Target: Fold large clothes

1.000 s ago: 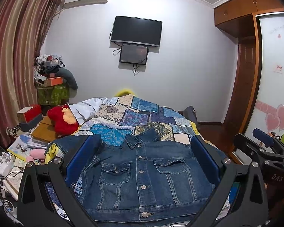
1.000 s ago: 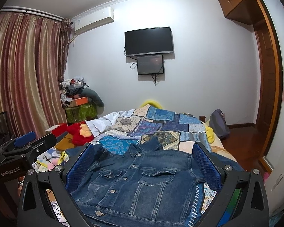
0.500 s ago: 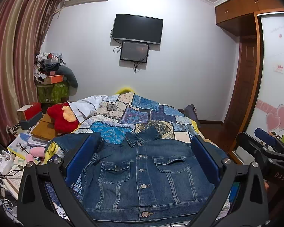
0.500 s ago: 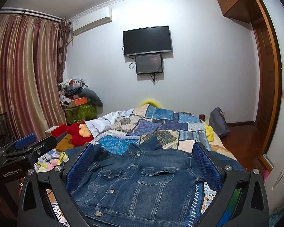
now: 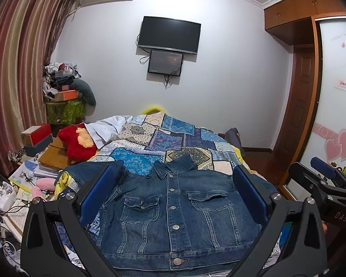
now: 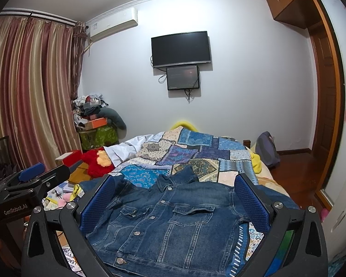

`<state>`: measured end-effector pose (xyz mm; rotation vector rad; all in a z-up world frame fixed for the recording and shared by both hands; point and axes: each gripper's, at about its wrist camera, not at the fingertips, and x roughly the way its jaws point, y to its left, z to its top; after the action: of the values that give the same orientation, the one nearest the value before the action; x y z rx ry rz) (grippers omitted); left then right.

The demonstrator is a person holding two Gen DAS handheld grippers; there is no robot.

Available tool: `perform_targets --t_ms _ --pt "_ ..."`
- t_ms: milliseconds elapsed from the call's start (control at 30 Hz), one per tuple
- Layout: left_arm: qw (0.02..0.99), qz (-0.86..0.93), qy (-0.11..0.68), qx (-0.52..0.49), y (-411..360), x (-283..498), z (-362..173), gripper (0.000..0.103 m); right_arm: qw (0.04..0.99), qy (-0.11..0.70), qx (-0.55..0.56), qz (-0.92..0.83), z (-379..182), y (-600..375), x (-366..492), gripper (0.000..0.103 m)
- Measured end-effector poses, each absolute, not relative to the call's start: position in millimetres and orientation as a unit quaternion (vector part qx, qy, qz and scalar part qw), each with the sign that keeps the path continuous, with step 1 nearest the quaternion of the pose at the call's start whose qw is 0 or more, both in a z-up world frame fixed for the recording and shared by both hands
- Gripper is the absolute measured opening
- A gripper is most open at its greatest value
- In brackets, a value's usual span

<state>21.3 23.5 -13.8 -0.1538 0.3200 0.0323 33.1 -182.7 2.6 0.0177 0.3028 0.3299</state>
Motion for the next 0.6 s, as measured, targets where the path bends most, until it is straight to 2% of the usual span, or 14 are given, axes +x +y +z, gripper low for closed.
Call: perform_targets --t_ms 600 --pt "0.984 0.019 0.16 -0.076 22.9 24.8 -15.5 0.103 0.975 0.15 0.009 0.161 2.5 -182.3 34.1 0.103"
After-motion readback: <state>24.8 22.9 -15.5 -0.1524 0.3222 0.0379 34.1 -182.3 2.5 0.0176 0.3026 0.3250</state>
